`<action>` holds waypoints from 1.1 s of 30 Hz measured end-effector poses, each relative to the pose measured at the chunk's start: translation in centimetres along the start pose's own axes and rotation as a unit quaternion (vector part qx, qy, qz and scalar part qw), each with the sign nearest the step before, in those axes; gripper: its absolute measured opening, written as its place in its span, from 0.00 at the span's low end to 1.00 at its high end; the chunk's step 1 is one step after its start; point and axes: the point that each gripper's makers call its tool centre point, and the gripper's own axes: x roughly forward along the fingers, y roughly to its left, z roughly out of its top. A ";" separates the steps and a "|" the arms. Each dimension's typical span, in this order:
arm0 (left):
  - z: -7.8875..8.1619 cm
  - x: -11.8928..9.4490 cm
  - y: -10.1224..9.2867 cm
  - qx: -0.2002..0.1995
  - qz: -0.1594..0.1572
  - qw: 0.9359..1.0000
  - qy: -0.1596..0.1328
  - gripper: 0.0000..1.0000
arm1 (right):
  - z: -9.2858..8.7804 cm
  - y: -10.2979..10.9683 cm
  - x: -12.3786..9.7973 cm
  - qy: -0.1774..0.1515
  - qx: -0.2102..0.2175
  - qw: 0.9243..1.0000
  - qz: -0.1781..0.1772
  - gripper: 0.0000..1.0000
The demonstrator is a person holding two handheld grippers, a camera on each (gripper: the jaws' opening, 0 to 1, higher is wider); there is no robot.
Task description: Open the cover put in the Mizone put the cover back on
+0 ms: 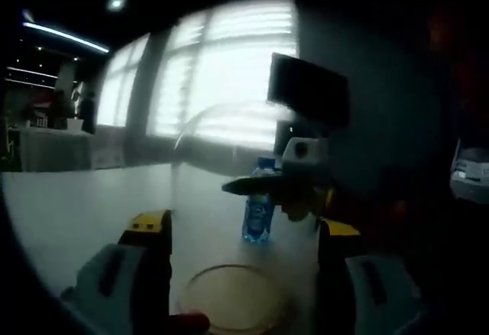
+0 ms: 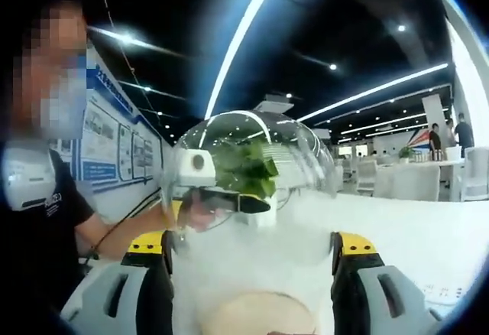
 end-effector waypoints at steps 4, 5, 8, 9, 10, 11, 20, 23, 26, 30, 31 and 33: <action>-0.1 0.2 0.1 -0.005 -0.004 1.000 -0.007 0.70 | 0.0 -0.1 0.2 -0.004 0.005 1.000 0.004 0.80; -0.1 0.3 0.1 -0.002 -0.004 1.000 -0.008 0.70 | 0.0 -0.1 0.3 -0.005 0.007 1.000 0.005 0.81; -0.1 0.4 0.2 0.003 -0.003 1.000 -0.008 0.70 | 0.0 0.0 0.4 -0.006 0.009 1.000 0.005 0.81; -0.2 0.4 0.2 0.005 -0.002 1.000 -0.007 0.70 | 0.1 0.0 0.4 -0.006 0.009 1.000 0.004 0.81; -0.2 0.4 0.1 0.008 -0.001 1.000 -0.006 0.70 | 0.1 0.0 0.4 -0.007 0.009 1.000 0.004 0.81; -0.2 0.4 0.0 0.012 -0.001 1.000 -0.005 0.70 | 0.1 0.1 0.4 -0.008 0.008 1.000 0.003 0.81; -0.3 0.6 -0.2 0.029 0.003 1.000 0.000 0.70 | 0.2 0.3 0.4 -0.014 0.005 1.000 0.004 0.81; -0.3 0.6 -0.4 0.030 0.003 1.000 0.003 0.70 | 0.2 0.4 0.3 -0.016 0.008 1.000 0.006 0.81; -0.4 0.6 -0.5 0.033 0.005 0.999 0.009 0.69 | 0.3 0.5 0.2 -0.014 0.010 1.000 0.007 0.81; -0.5 0.6 -0.1 0.035 0.010 0.999 0.007 0.69 | 0.2 0.3 0.3 -0.014 0.016 1.000 0.005 0.82; -0.5 0.6 0.0 0.035 0.010 0.999 0.006 0.69 | 0.2 0.2 0.4 -0.016 0.018 1.000 0.004 0.82; -0.5 0.7 0.0 0.033 0.010 0.999 0.001 0.69 | 0.2 0.1 0.4 -0.018 0.021 1.000 0.004 0.82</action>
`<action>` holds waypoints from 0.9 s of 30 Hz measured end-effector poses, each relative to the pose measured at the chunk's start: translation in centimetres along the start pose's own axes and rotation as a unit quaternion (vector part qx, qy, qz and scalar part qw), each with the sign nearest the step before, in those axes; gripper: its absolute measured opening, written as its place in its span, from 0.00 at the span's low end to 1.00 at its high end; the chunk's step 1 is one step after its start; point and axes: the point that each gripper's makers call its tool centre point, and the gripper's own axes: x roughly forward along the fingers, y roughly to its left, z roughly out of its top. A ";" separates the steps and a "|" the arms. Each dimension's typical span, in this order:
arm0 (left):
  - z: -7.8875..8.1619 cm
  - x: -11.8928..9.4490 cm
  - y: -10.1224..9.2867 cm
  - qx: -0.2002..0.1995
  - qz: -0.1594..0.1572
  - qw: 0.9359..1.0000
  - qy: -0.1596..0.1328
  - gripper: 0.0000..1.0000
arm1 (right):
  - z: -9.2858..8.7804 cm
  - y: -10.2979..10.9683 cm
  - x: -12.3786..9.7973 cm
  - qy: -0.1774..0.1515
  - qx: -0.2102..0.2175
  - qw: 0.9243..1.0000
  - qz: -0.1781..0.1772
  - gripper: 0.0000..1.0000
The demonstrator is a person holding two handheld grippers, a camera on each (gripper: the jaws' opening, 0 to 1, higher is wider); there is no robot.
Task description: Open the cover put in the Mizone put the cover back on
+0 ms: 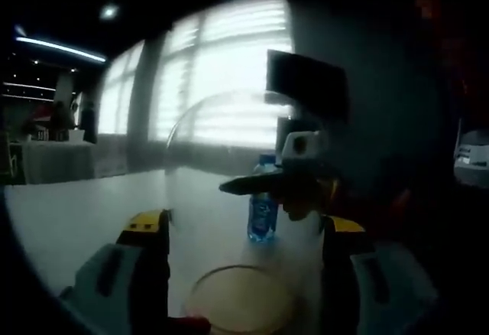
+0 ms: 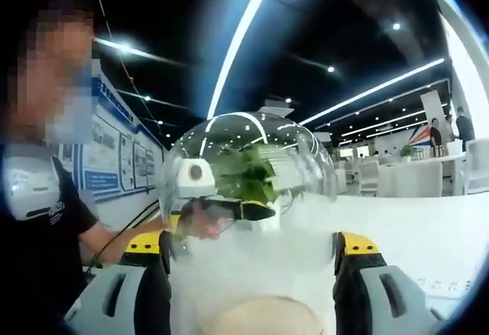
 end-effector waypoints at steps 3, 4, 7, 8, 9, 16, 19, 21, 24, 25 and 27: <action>0.0 0.1 -0.1 0.002 0.001 1.000 -0.001 0.69 | 0.0 0.0 0.1 -0.001 0.003 1.000 0.000 0.83; 0.0 0.1 0.0 0.004 0.001 1.000 0.000 0.68 | 0.0 0.0 0.2 -0.002 0.004 1.000 0.001 0.83; 0.0 0.0 -0.1 0.008 0.002 1.000 0.004 0.67 | 0.1 0.1 0.3 -0.003 0.001 1.000 0.000 0.83; 0.1 0.1 -0.1 0.006 0.003 1.000 0.009 0.66 | 0.1 0.1 0.3 -0.004 0.002 1.000 -0.001 0.83; 0.1 0.0 -0.2 0.007 0.005 1.000 0.013 0.66 | 0.2 0.2 0.4 -0.008 0.004 1.000 -0.001 0.83; 0.2 0.0 -0.4 0.002 0.006 1.000 0.027 0.66 | 0.4 0.4 0.4 -0.001 0.009 1.000 -0.004 0.83; 0.5 0.0 -0.5 -0.003 0.007 1.000 0.029 0.66 | 0.9 0.5 0.3 -0.002 0.014 1.000 -0.006 0.83; 1.1 0.0 -0.7 -0.011 0.009 1.000 0.024 0.66 | 1.7 0.9 0.2 -0.013 0.016 1.000 -0.008 0.83; 1.7 -0.1 -1.4 -0.009 0.011 0.999 0.029 0.66 | 2.3 1.6 0.0 -0.010 0.004 1.000 -0.006 0.83; 1.7 -0.1 -1.6 -0.001 0.011 0.999 0.036 0.66 | 2.4 1.9 -0.1 -0.004 -0.007 1.000 -0.005 0.83; 1.8 -0.1 -2.1 0.005 0.011 0.999 0.048 0.67 | 2.5 2.4 -0.2 0.002 -0.017 1.000 -0.004 0.83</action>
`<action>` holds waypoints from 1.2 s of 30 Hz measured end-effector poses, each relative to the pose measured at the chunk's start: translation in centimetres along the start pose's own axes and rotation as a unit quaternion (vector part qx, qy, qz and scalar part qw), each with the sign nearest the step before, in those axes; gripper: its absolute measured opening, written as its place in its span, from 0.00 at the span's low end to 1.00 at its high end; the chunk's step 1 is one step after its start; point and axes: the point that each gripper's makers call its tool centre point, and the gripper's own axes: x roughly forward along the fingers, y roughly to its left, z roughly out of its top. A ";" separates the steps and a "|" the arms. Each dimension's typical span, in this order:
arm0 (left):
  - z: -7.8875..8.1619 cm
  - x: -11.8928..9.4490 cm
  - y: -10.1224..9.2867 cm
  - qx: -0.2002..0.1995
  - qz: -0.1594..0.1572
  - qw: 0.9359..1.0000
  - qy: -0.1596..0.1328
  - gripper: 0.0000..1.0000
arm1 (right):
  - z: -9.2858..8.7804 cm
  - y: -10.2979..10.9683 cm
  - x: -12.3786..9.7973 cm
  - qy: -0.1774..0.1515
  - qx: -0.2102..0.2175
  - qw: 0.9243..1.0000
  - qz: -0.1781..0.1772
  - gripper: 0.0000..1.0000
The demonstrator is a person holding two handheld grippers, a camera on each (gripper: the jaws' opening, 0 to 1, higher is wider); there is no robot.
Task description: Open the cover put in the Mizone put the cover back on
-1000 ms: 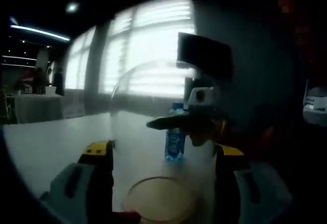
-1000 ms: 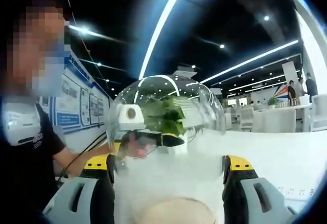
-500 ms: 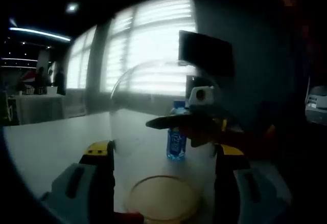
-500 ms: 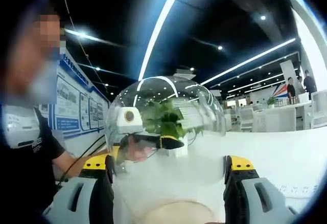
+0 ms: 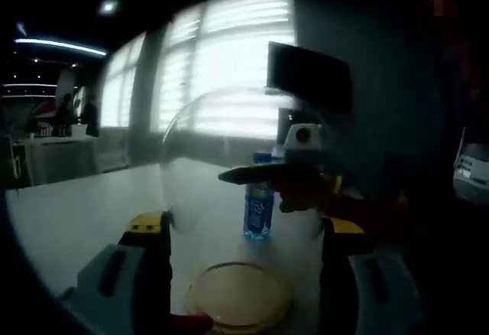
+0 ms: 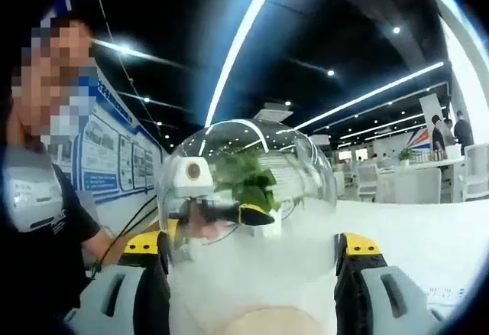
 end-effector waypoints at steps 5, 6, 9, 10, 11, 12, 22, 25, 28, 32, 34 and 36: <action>0.3 -0.3 -0.7 0.010 0.005 1.000 0.022 0.67 | 0.1 0.8 -0.2 0.011 -0.002 1.000 0.006 0.83; 0.3 -0.4 -0.9 0.014 0.007 1.000 0.025 0.67 | 0.2 0.9 -0.2 0.011 -0.002 1.000 0.009 0.83; 0.5 -0.6 -1.1 0.019 0.011 0.999 0.030 0.68 | 0.2 1.1 -0.1 0.015 -0.003 1.000 0.013 0.83; 0.5 -0.7 -1.1 0.023 0.013 0.999 0.033 0.68 | 0.2 1.2 -0.1 0.015 -0.003 1.000 0.013 0.83; 0.6 -0.7 -1.1 0.024 0.014 0.999 0.036 0.68 | 0.2 1.2 0.0 0.016 -0.004 1.000 0.014 0.83; 0.6 -0.8 -1.1 0.025 0.016 0.999 0.036 0.68 | 0.2 1.3 0.0 0.016 -0.004 1.000 0.014 0.83; 0.2 -0.6 -0.7 0.014 0.019 0.999 0.042 0.69 | 0.0 1.1 0.1 0.017 -0.004 1.000 0.010 0.83; 0.0 -0.4 -0.5 0.008 0.019 0.999 0.044 0.69 | 0.0 0.9 0.0 0.018 -0.005 1.000 0.008 0.83; -0.1 -0.2 -0.4 0.000 0.017 0.999 0.040 0.69 | 0.0 0.6 -0.1 0.015 -0.003 1.000 0.004 0.83; -0.3 -0.1 -0.6 -0.003 0.017 0.999 0.046 0.69 | -0.1 0.6 -0.1 0.016 -0.005 1.000 0.003 0.83; -0.2 -0.1 -0.6 0.000 0.019 0.999 0.045 0.70 | 0.0 0.6 -0.1 0.016 -0.005 1.000 0.004 0.83; 0.1 -0.2 -0.7 0.001 0.019 0.999 0.040 0.70 | 0.1 0.6 -0.1 0.012 -0.001 1.000 0.005 0.83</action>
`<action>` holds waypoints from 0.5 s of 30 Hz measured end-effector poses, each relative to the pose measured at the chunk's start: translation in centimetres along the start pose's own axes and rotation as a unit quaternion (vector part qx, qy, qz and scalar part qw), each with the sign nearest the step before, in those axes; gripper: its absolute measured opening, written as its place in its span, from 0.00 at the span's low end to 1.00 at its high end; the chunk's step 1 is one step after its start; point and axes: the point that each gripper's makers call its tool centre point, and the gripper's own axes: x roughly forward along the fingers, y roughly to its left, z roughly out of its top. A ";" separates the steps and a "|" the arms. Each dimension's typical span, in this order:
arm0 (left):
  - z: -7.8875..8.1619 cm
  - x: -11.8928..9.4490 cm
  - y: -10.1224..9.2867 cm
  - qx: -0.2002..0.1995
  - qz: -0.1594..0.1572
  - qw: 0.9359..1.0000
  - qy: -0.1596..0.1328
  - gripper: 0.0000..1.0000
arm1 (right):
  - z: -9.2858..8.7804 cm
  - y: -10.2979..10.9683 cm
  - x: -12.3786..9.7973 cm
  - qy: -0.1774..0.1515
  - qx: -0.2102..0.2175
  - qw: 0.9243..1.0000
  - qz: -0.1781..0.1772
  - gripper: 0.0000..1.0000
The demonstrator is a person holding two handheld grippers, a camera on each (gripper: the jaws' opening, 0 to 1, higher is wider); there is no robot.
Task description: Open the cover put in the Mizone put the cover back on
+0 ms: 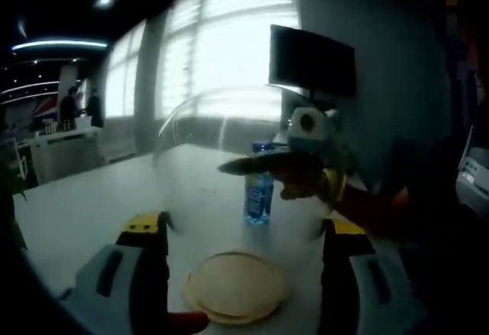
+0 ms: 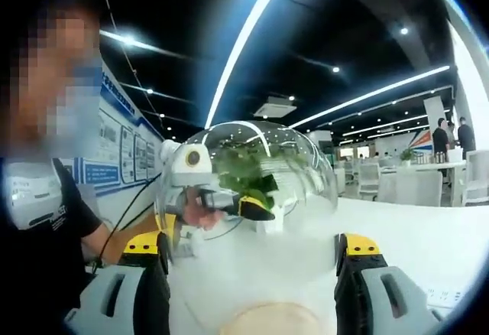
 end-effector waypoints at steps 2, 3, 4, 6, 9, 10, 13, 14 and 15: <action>0.3 -0.2 -0.4 0.006 0.002 1.000 0.000 0.70 | 0.1 0.3 0.0 -0.001 0.002 1.000 0.002 0.83; 0.4 -0.3 -0.4 0.010 0.003 1.000 0.001 0.70 | 0.2 0.4 0.0 -0.001 0.001 1.000 0.003 0.83; 0.5 -0.4 -0.5 0.013 0.003 1.000 0.000 0.70 | 0.2 0.6 0.1 -0.002 -0.002 1.000 0.004 0.83; 0.6 -0.6 -0.5 0.017 0.004 1.000 -0.003 0.70 | 0.4 0.7 0.1 -0.003 -0.003 1.000 0.004 0.83; 0.8 -0.7 -0.8 0.021 0.005 1.000 0.000 0.70 | 0.6 1.0 0.1 0.000 -0.007 1.000 0.005 0.83; 0.8 -0.7 -1.0 0.024 0.005 1.000 0.001 0.70 | 0.6 1.2 0.1 0.002 -0.010 1.000 0.004 0.83; 0.9 -0.6 -1.6 0.030 0.003 1.000 0.000 0.70 | 0.9 1.7 -0.5 0.004 -0.021 1.000 -0.001 0.83; 1.0 -0.5 -1.8 0.031 0.002 1.000 0.000 0.71 | 0.9 1.7 -0.8 0.003 -0.022 1.000 -0.002 0.83; 1.0 -0.4 -2.1 0.029 0.000 1.000 0.000 0.71 | 0.9 1.8 -1.1 0.003 -0.020 1.000 -0.004 0.83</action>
